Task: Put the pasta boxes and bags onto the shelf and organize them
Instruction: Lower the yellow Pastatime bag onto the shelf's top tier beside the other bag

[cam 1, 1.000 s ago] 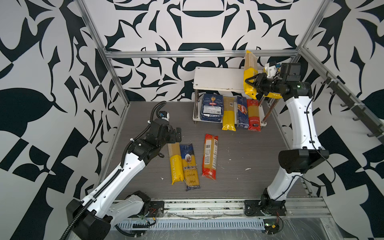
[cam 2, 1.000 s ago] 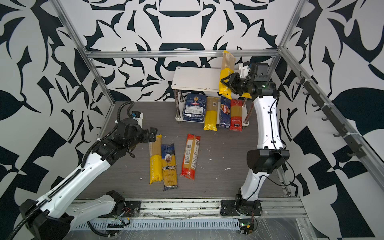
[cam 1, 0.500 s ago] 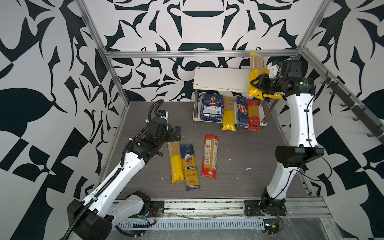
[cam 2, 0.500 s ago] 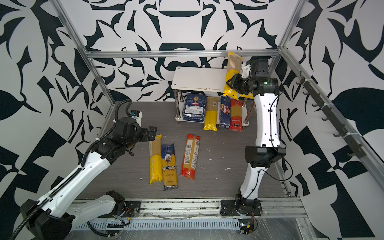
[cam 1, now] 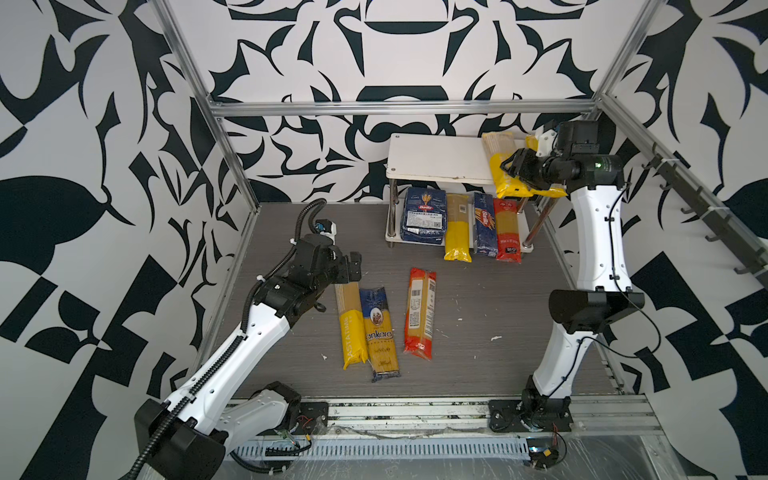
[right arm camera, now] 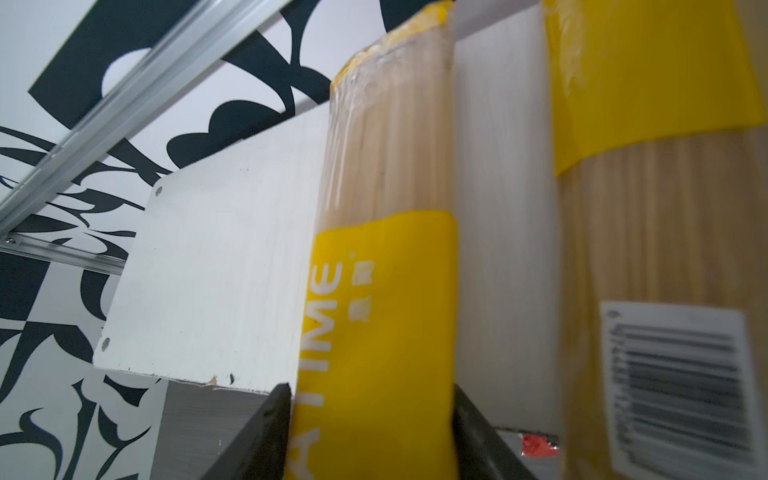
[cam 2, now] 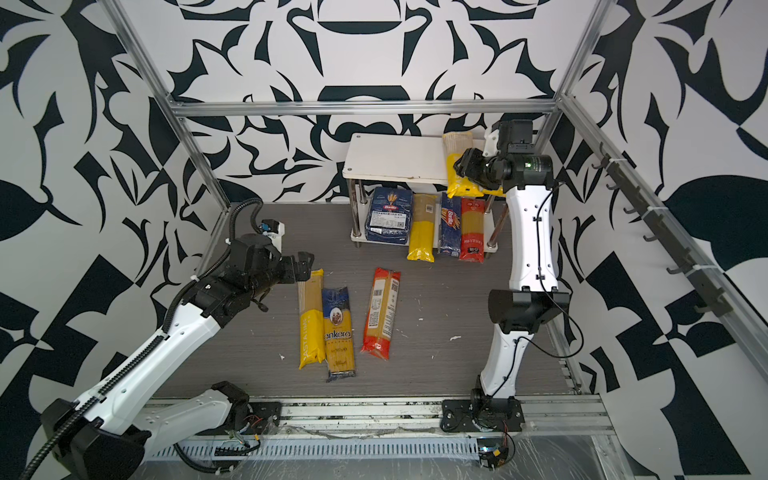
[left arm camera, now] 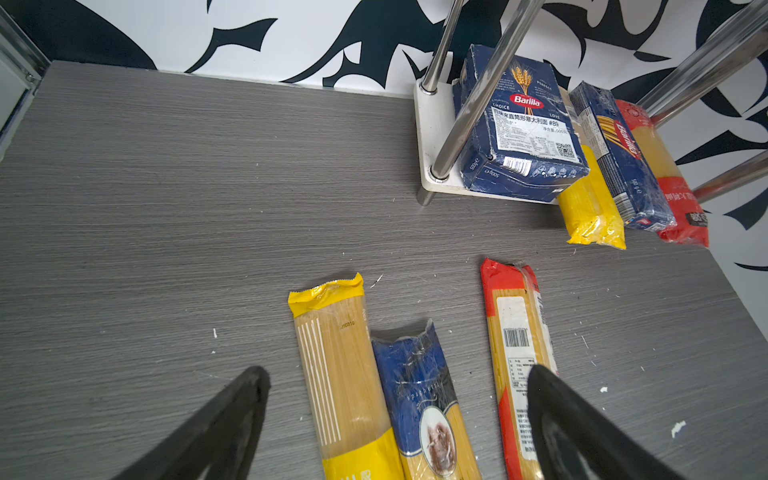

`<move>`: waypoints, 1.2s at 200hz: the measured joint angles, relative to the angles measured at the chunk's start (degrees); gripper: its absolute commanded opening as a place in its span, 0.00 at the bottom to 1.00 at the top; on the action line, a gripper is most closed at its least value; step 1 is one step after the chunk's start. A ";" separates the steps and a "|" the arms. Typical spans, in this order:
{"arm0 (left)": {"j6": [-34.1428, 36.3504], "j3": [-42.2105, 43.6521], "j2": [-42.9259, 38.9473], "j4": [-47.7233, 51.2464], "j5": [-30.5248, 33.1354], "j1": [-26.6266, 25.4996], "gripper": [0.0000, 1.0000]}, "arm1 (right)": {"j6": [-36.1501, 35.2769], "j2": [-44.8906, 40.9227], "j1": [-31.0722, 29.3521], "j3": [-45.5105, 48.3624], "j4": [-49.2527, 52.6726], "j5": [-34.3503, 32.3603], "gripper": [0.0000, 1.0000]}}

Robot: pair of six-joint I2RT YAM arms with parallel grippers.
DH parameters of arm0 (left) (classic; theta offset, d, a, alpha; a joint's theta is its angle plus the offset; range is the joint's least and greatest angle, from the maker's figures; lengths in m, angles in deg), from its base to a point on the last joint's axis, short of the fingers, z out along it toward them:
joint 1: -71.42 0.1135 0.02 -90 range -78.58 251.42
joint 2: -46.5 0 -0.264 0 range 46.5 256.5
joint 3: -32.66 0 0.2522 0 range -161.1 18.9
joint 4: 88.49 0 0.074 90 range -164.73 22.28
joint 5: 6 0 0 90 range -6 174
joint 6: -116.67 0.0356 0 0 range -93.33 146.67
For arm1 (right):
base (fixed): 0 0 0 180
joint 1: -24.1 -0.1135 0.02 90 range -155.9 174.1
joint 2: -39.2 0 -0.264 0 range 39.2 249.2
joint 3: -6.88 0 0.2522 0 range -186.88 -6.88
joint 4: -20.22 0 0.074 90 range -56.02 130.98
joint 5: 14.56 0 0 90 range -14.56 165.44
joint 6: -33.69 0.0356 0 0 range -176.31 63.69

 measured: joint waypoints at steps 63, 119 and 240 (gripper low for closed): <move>0.00 0.46 -0.81 0.00 -0.31 0.33 0.99 | -0.13 -3.34 0.00 -0.61 -4.28 0.31 0.64; -0.09 1.55 -4.26 0.11 -0.31 0.44 0.99 | -0.35 -6.14 -3.37 -0.37 -6.19 1.25 0.64; -0.11 2.38 -3.82 0.04 0.55 1.57 0.99 | -3.34 10.03 -12.87 -9.40 -3.54 -3.58 0.64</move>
